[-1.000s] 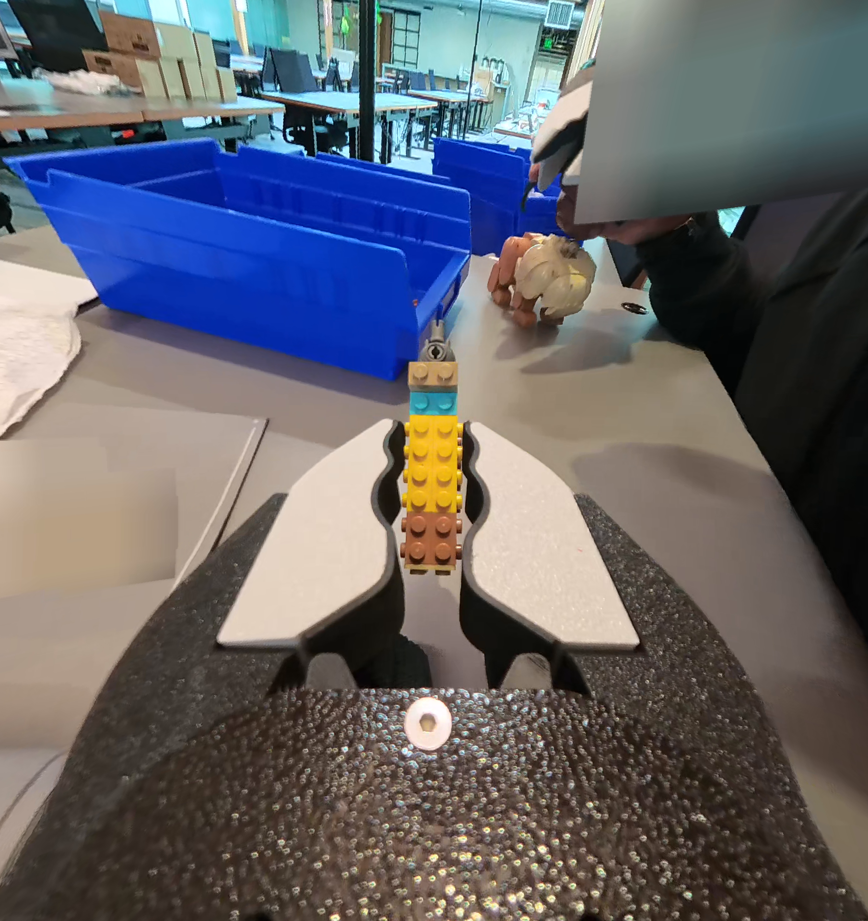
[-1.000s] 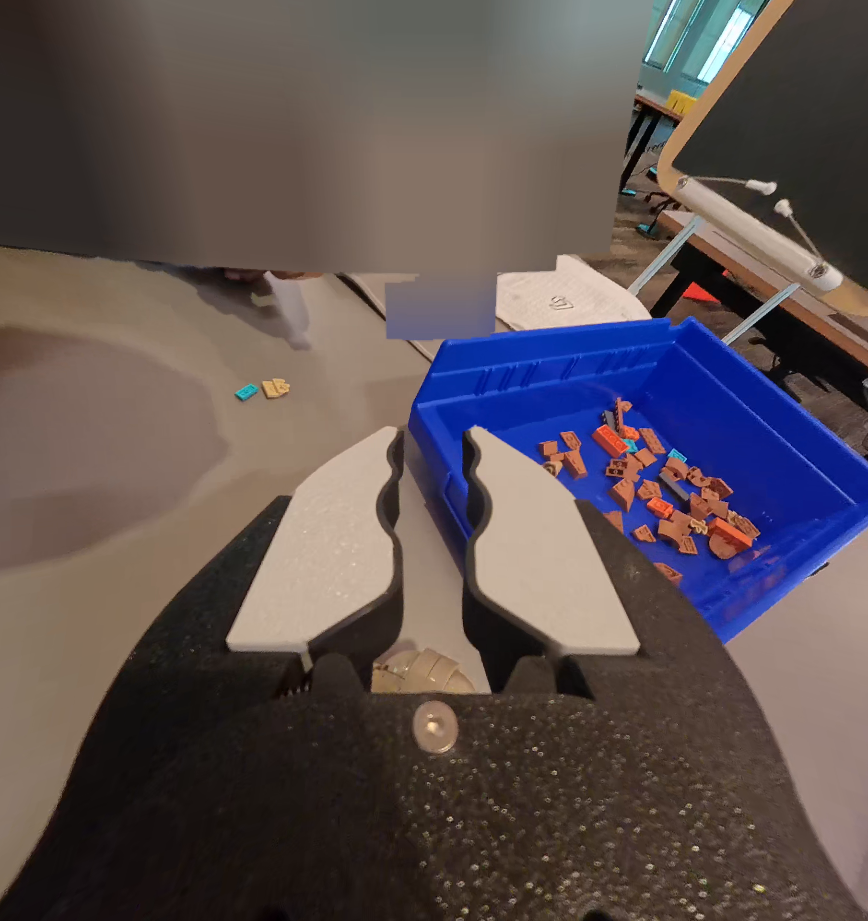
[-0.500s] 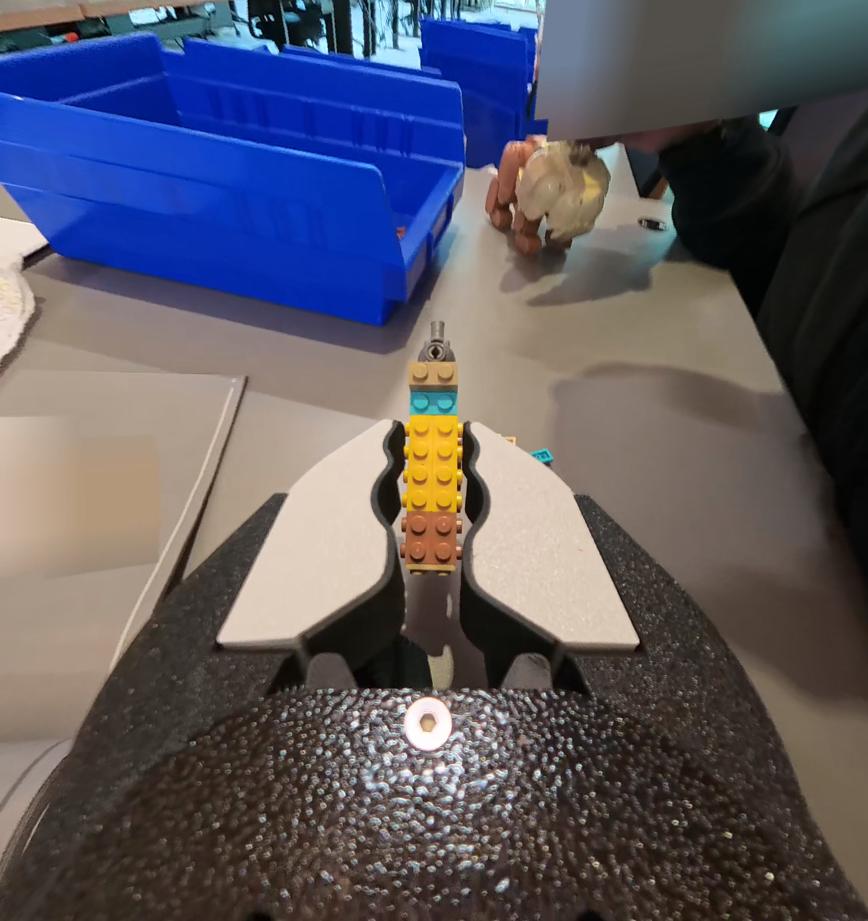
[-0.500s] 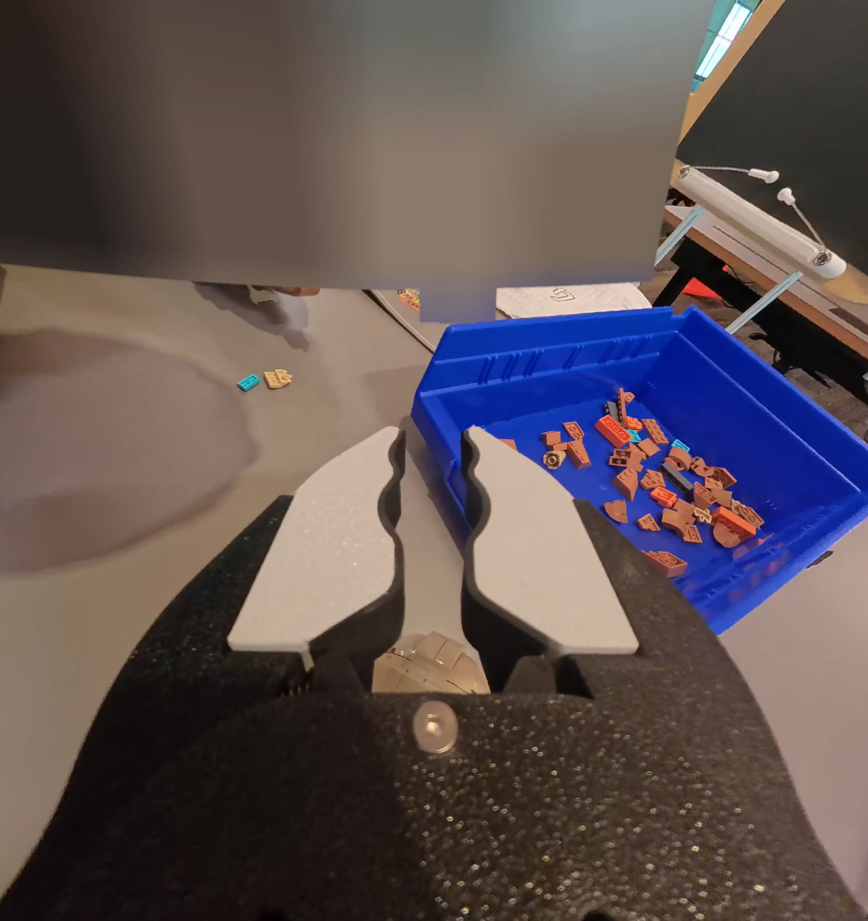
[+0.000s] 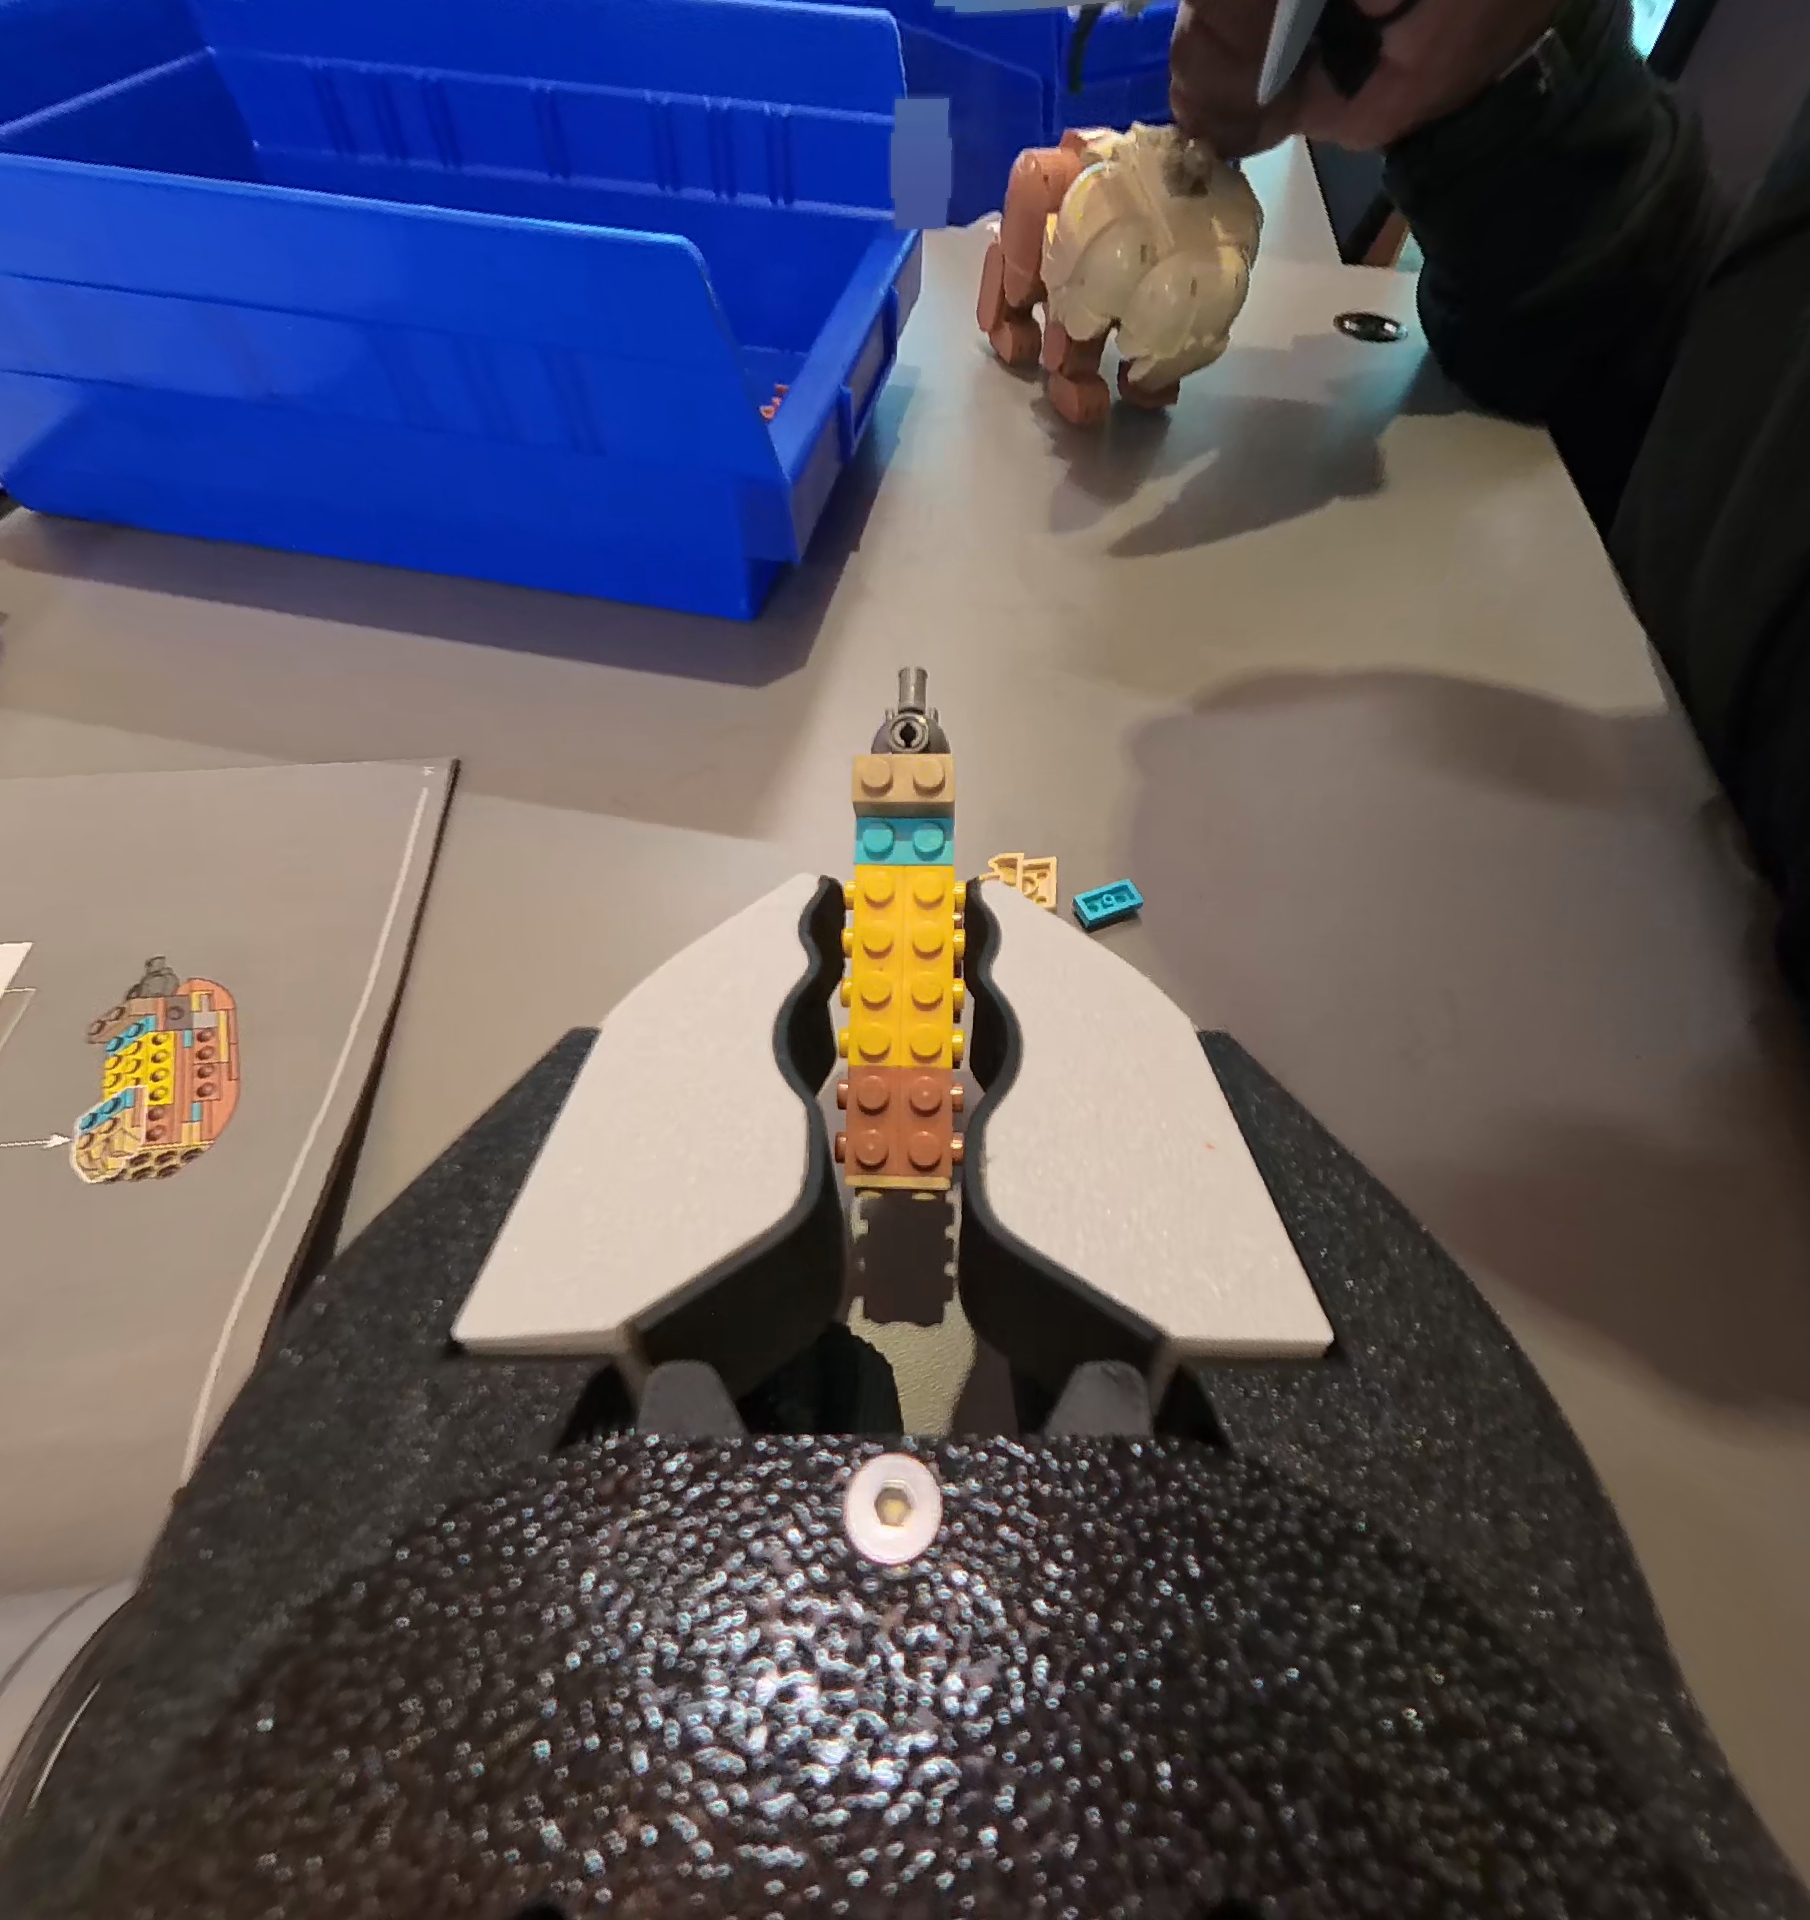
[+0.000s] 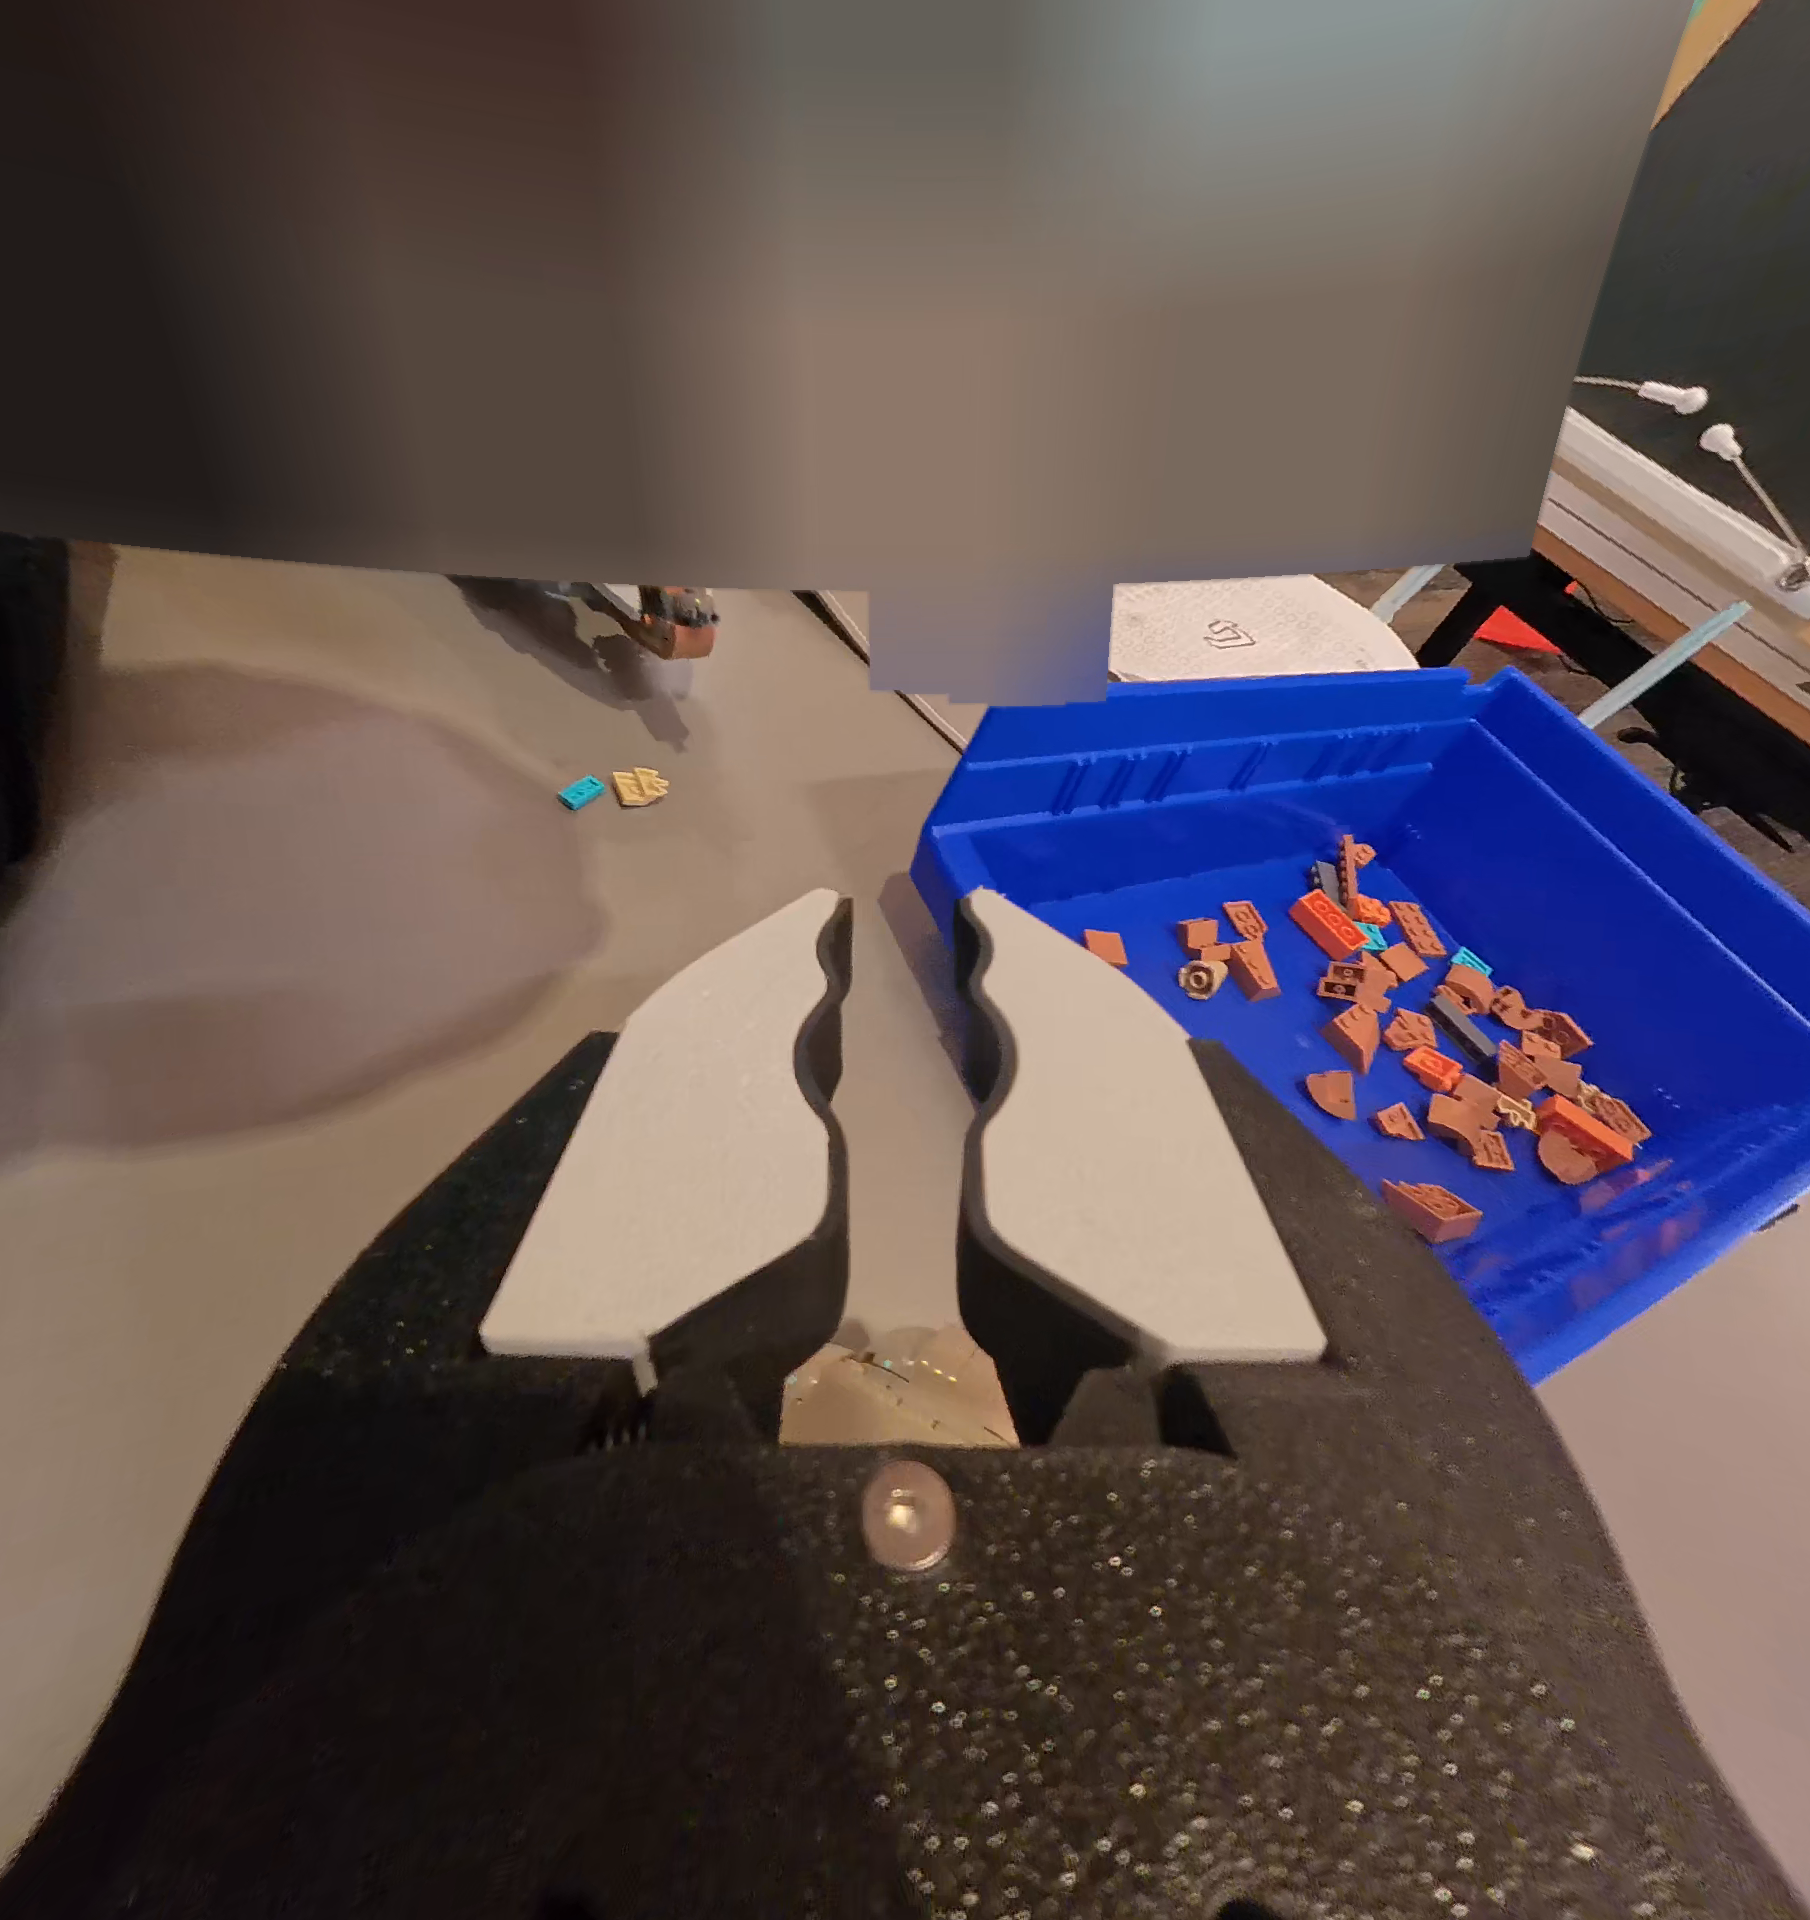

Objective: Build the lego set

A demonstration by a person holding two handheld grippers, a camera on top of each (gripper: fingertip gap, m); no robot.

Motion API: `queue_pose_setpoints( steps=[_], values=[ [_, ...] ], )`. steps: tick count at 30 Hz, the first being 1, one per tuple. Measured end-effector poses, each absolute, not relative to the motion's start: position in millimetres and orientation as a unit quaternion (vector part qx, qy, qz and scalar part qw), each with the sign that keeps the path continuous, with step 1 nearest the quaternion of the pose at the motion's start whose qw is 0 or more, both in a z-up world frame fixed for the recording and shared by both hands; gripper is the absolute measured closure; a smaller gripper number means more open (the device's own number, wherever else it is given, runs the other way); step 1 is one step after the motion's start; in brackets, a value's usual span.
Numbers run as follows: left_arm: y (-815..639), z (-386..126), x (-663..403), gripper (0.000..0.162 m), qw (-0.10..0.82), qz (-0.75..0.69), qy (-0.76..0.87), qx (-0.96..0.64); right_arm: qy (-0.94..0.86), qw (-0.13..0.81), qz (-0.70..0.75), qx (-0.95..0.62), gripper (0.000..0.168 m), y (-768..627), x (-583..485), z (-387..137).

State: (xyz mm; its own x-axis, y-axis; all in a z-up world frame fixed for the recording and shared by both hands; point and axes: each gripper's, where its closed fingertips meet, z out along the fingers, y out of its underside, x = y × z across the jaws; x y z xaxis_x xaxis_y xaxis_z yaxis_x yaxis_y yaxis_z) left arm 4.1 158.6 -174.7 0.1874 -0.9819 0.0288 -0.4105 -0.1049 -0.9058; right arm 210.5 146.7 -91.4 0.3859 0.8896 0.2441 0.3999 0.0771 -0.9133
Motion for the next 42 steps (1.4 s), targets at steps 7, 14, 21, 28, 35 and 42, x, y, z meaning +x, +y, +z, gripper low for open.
queue_pose_setpoints(
  steps=[7,14,21,28,35,42],
  values=[
    [155.2,-179.0,5.9,0.14,0.401,-0.338,0.547,-0.652,-0.561,0.485,0.304,-0.599,0.152,105.4,179.4,-95.6],
    [151.5,-183.8,7.7,0.14,0.395,-0.321,0.565,-0.649,-0.582,0.429,0.348,-0.596,0.154,86.1,148.0,-115.6],
    [148.3,-189.5,9.2,0.141,0.387,-0.303,0.582,-0.647,-0.6,0.398,0.318,-0.617,0.15,85.4,140.5,-137.1],
    [145.4,-197.3,9.6,0.141,0.372,-0.282,0.598,-0.651,-0.602,0.34,0.339,-0.638,0.147,77.4,130.5,-161.0],
    [137.8,-210.0,8.7,0.14,0.342,-0.253,0.627,-0.652,-0.605,0.315,0.321,-0.657,0.144,82.7,130.4,-181.1],
    [137.4,-210.3,8.2,0.14,0.342,-0.254,0.627,-0.653,-0.61,0.302,0.302,-0.667,0.141,87.2,132.2,-195.7]
  ],
)
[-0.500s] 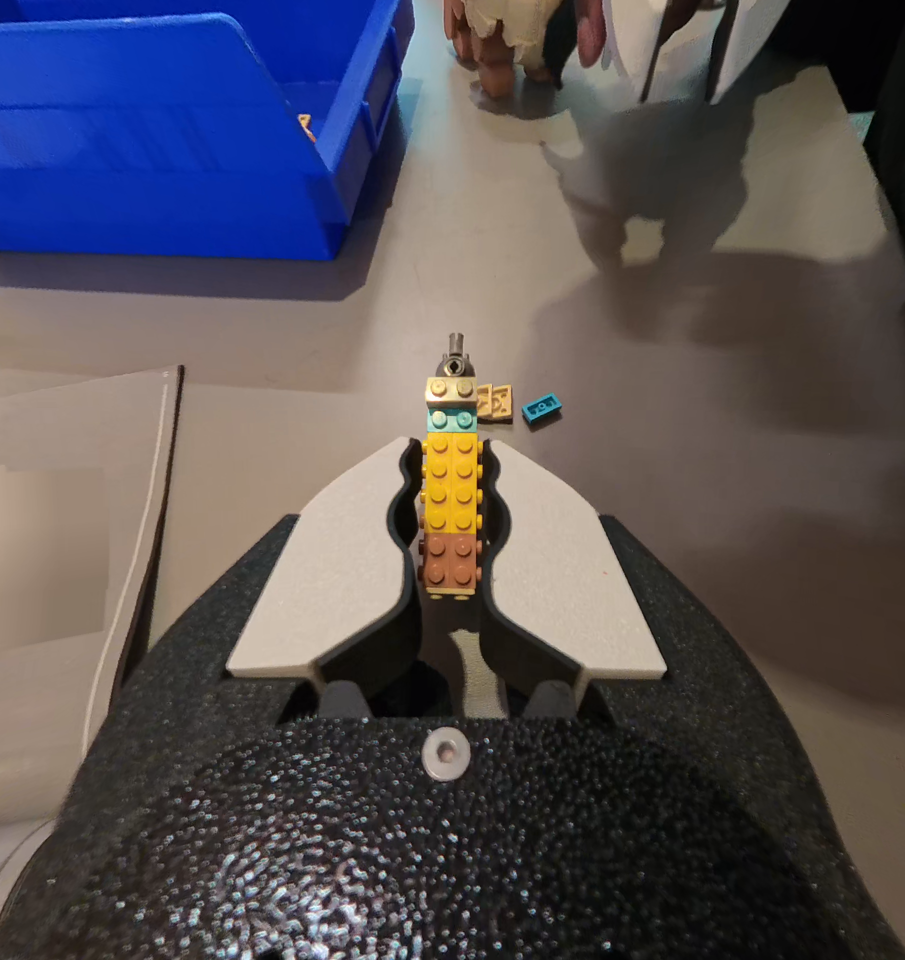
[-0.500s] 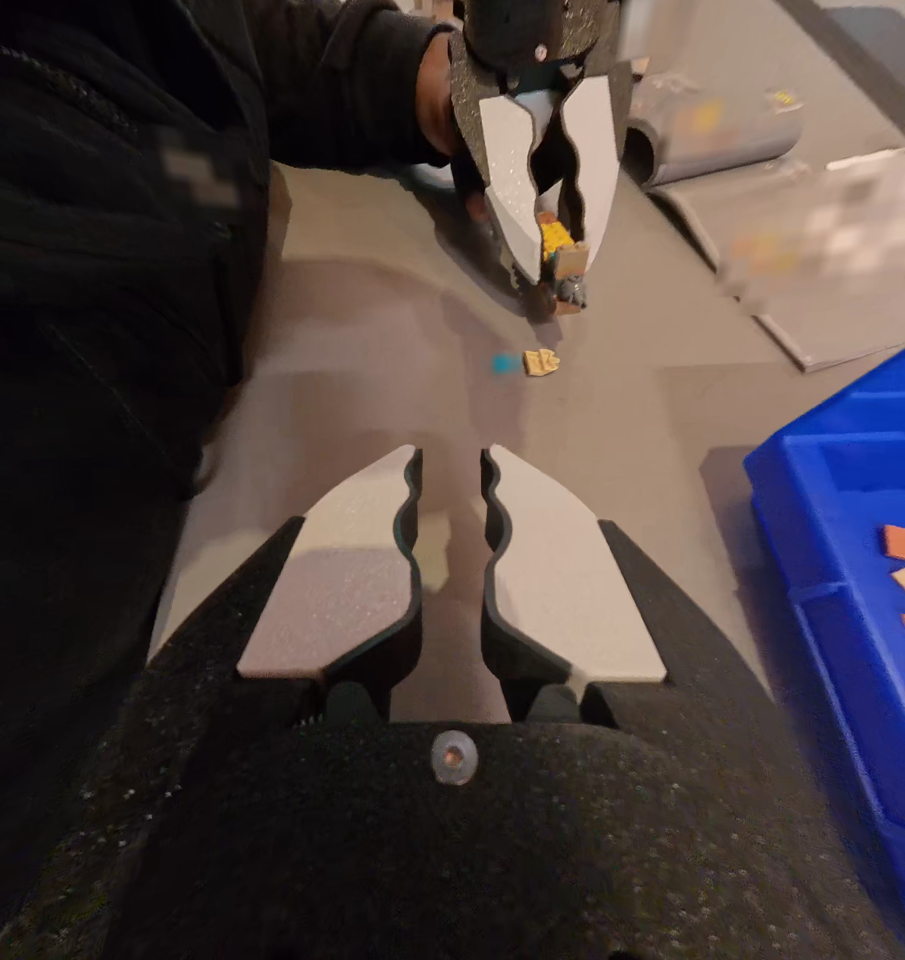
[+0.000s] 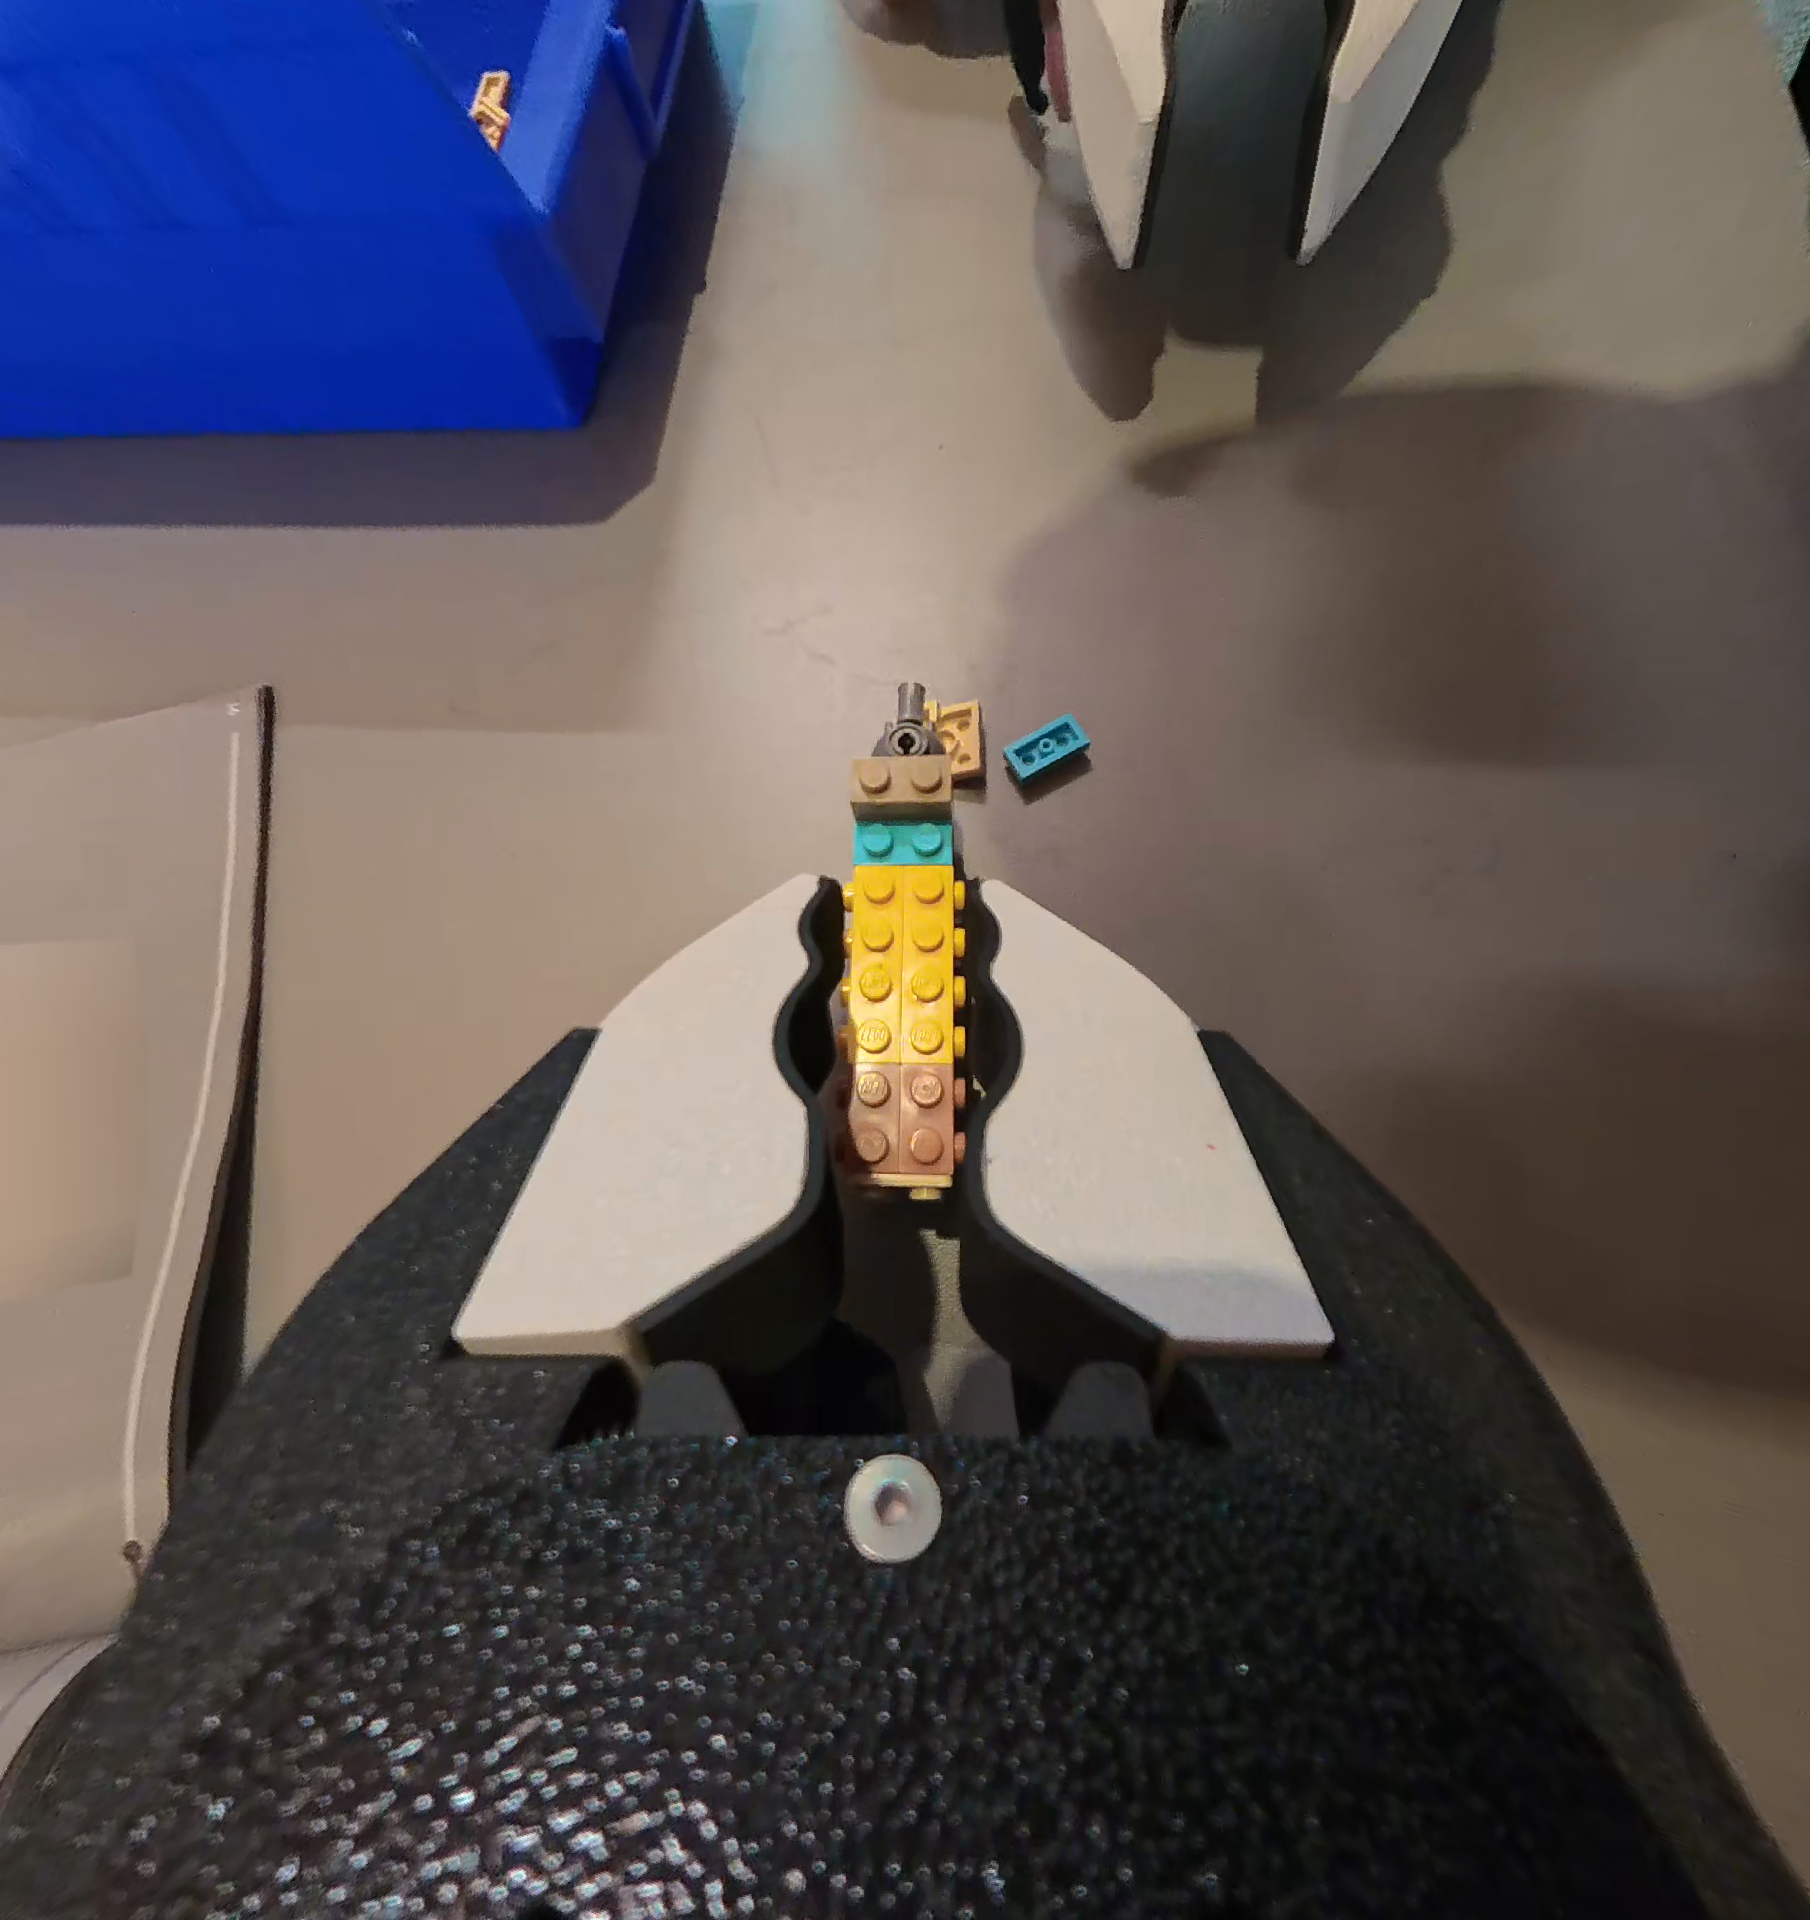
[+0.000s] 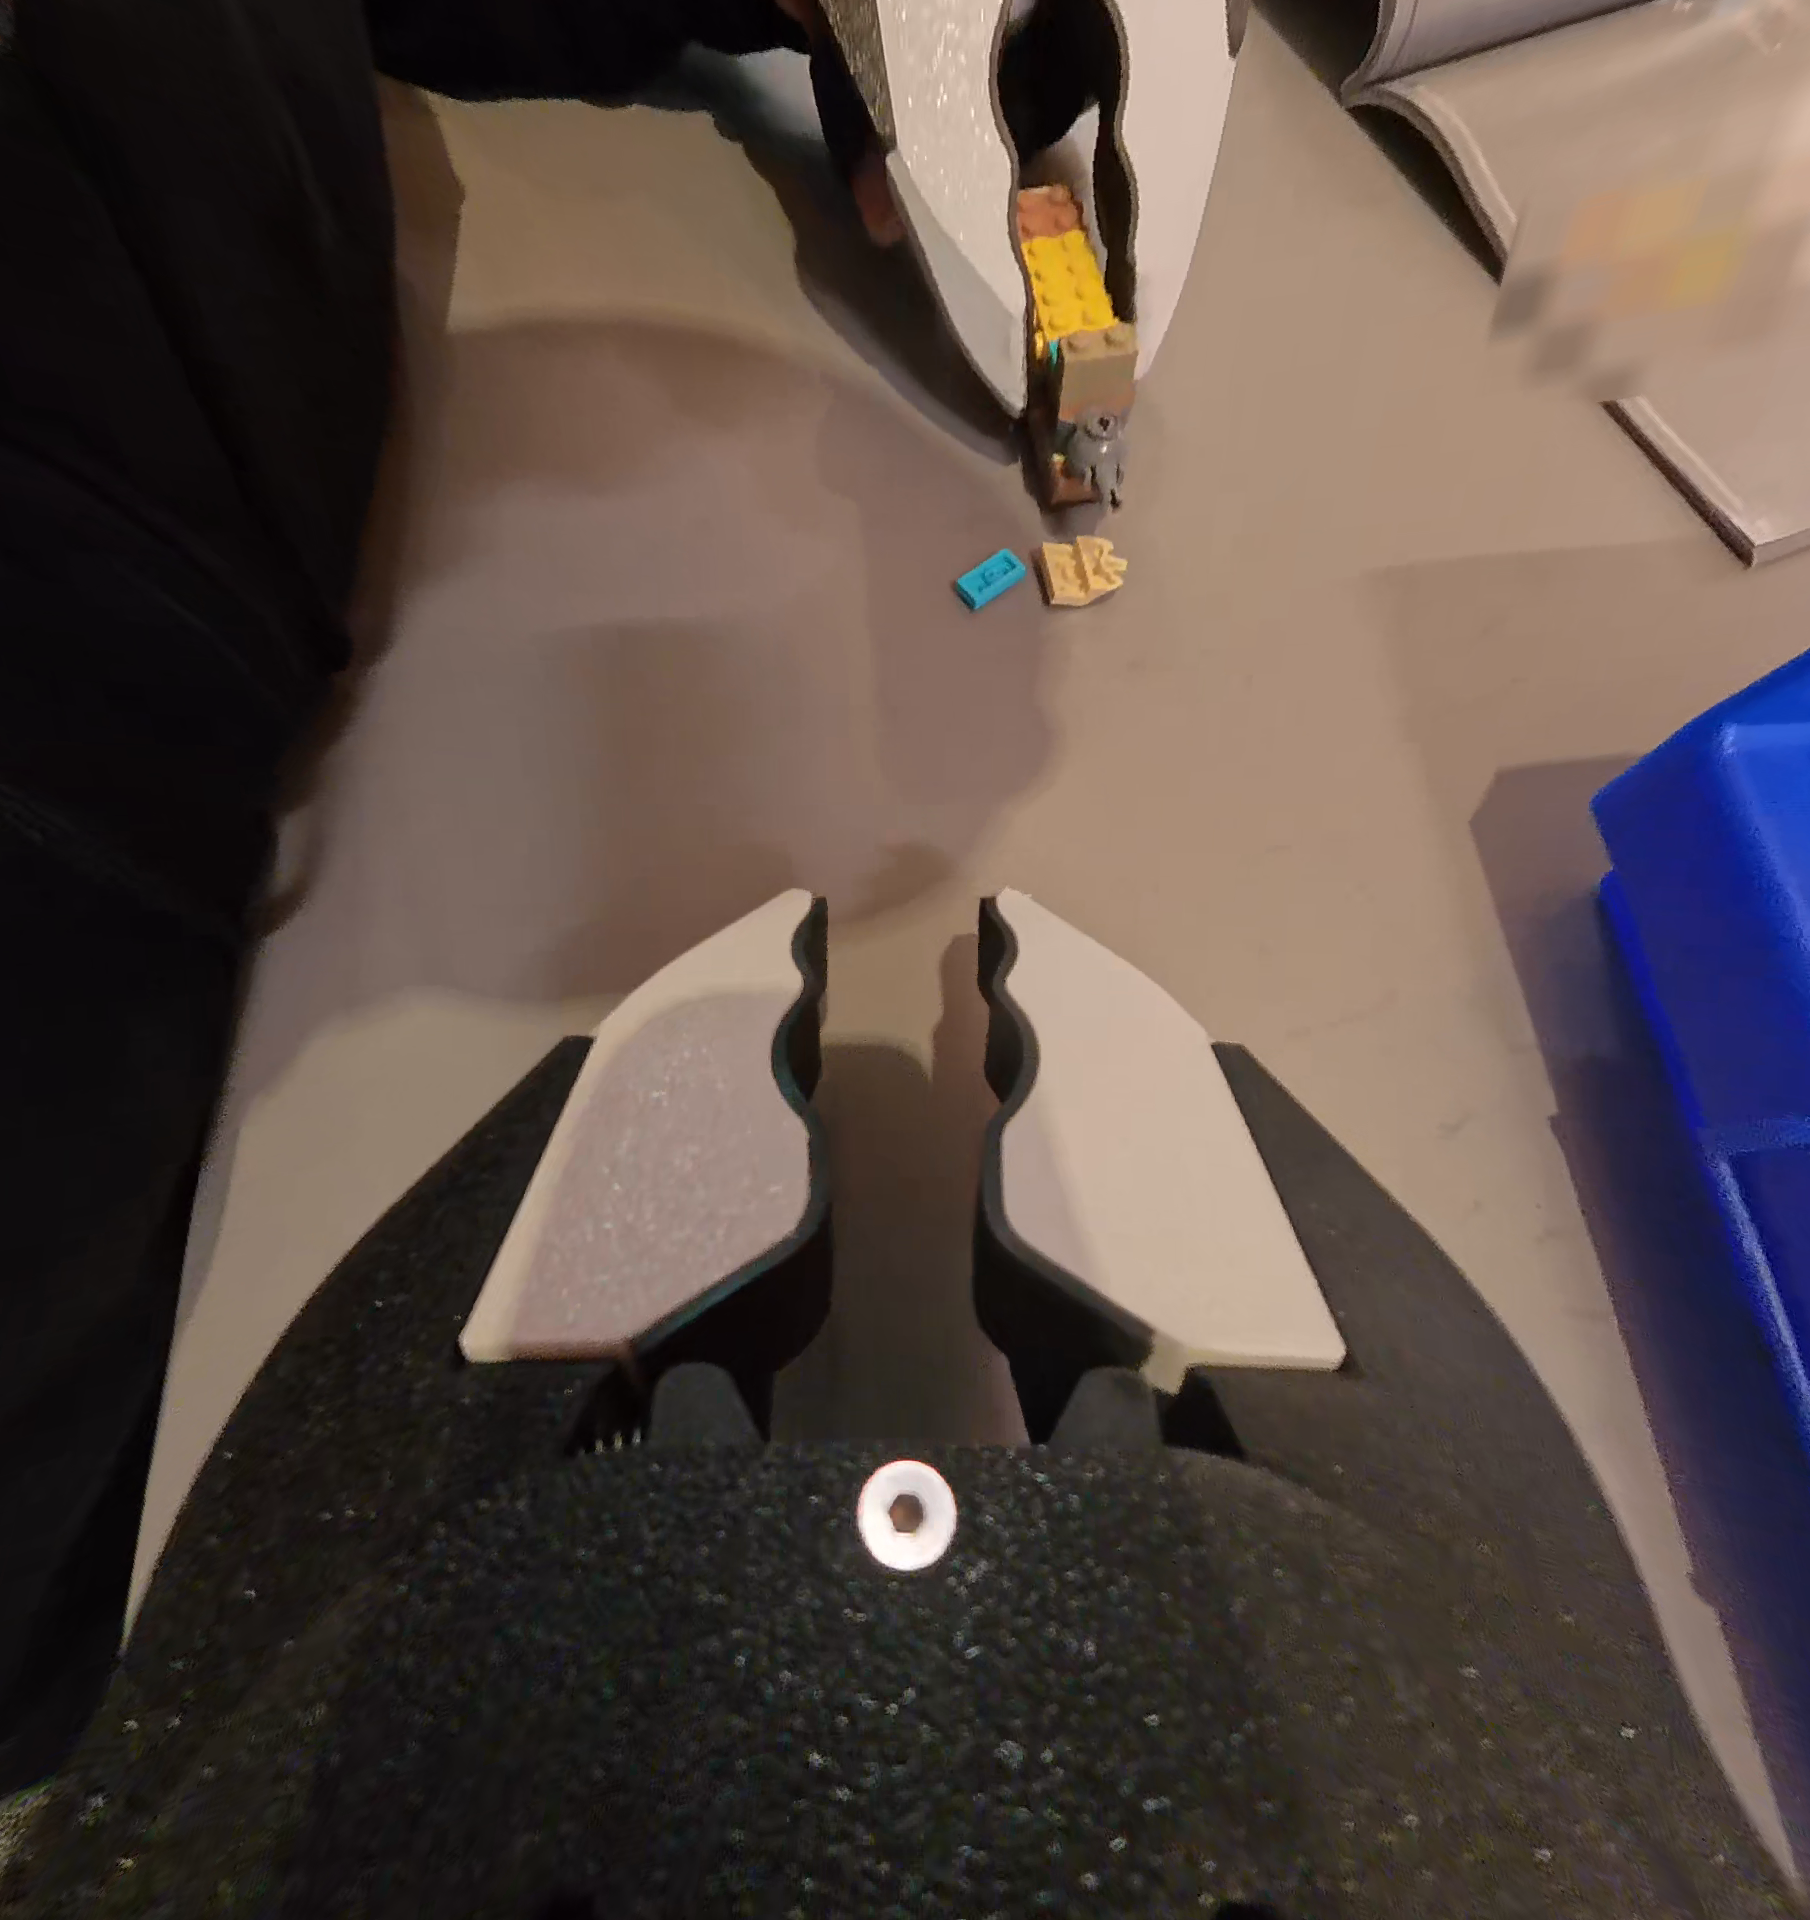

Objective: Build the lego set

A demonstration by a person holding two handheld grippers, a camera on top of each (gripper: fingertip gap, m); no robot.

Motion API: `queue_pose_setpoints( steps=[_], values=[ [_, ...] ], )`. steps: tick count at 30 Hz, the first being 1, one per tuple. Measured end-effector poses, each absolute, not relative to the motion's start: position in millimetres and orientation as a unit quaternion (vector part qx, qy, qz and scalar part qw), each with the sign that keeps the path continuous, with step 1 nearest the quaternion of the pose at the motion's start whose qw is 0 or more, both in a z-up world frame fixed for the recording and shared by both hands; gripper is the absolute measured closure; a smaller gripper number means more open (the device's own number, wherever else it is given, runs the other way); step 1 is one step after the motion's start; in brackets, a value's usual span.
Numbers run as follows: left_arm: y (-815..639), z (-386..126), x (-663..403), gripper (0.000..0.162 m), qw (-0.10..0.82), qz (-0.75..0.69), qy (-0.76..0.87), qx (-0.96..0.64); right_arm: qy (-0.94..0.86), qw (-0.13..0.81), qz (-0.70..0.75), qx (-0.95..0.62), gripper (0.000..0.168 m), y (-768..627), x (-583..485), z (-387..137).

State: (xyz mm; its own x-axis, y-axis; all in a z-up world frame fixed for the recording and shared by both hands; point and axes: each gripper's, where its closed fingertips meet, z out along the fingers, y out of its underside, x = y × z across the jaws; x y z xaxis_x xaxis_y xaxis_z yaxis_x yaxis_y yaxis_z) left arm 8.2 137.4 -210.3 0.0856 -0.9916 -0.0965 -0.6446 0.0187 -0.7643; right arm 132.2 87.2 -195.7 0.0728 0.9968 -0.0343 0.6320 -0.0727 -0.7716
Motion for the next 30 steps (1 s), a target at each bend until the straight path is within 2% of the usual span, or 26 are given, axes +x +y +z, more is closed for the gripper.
queue_pose_setpoints(
  steps=[9,23,27,30],
  values=[
    [136.1,-213.6,8.5,0.14,0.336,-0.246,0.635,-0.651,-0.62,0.281,0.285,-0.674,0.138,86.9,134.1,-209.6],
    [130.9,-221.0,9.0,0.127,0.325,-0.228,0.659,-0.639,-0.63,0.254,0.282,-0.678,0.135,86.7,134.4,-222.1],
    [128.6,-217.3,9.4,0.117,0.334,-0.24,0.66,-0.628,-0.64,0.251,0.294,-0.664,0.126,82.4,132.8,-219.9],
    [127.5,-207.7,9.8,0.11,0.351,-0.268,0.651,-0.617,-0.646,0.293,0.298,-0.64,0.117,84.1,127.8,-210.1]
  ],
)
